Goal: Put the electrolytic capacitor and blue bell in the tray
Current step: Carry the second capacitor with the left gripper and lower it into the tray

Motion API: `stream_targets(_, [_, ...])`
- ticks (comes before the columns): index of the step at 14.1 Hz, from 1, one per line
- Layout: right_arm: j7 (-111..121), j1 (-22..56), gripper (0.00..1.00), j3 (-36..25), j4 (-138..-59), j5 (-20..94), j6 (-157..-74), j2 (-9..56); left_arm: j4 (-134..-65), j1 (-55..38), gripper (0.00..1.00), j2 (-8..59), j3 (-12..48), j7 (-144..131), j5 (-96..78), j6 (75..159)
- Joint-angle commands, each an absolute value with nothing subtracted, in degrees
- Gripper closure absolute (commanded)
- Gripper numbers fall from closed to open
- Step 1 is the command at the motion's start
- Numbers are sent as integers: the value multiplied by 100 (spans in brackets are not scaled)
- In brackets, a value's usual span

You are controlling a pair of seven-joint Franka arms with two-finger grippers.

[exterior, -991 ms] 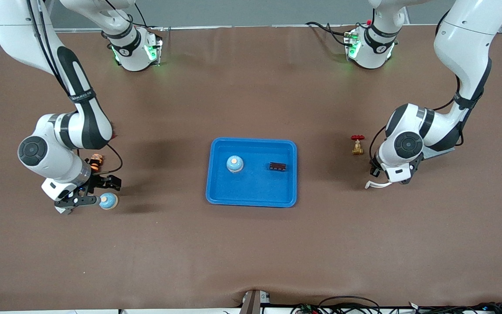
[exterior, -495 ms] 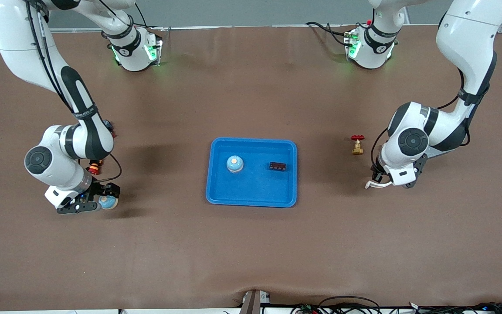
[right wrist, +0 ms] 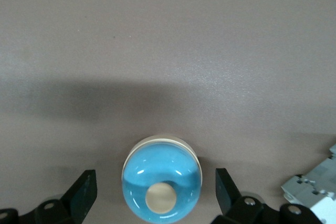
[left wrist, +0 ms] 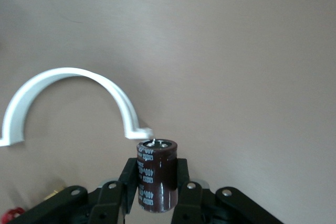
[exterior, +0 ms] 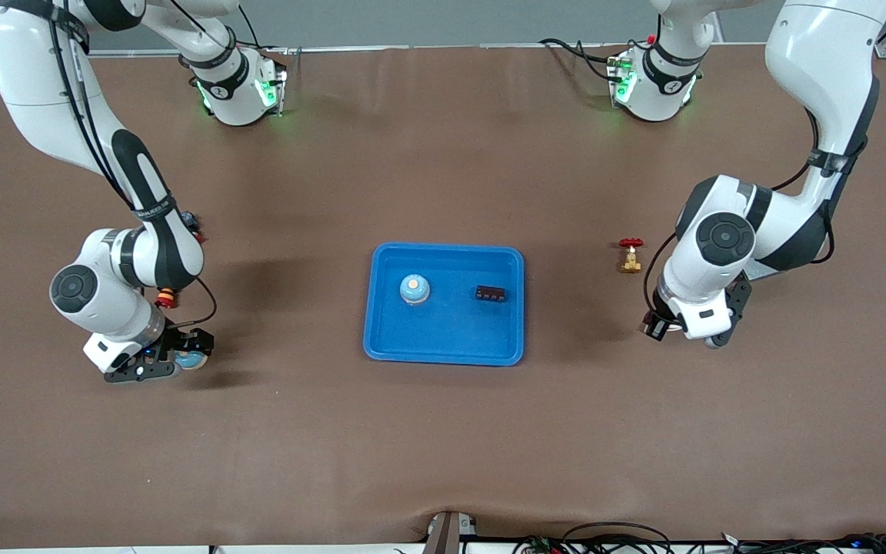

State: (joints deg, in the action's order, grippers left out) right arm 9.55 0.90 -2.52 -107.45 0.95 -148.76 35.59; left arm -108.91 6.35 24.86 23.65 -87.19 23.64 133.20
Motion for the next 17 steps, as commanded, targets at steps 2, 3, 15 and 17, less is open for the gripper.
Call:
stream_targets(2, [1028, -18, 0, -106, -10591, 123, -14968, 3700, -10109, 37, 100, 2908, 2382, -9113, 2250, 13254])
stream_targets(3, [1037, -18, 0, -105, -10591, 114, -14976, 3709, -9994, -139, 100, 2987, 2382, -9245, 2241, 13254])
stream_targets(15, [1178, -122, 0, -114, -10441, 105, -14924, 3814, -8465, -1905, 100, 4445, 2268, -11899, 2320, 13280])
stream_targets(17, [1178, -158, 0, -114, -10468, 105, -14924, 3814, -8455, -2222, 100, 4526, 1935, -11979, 2303, 13289])
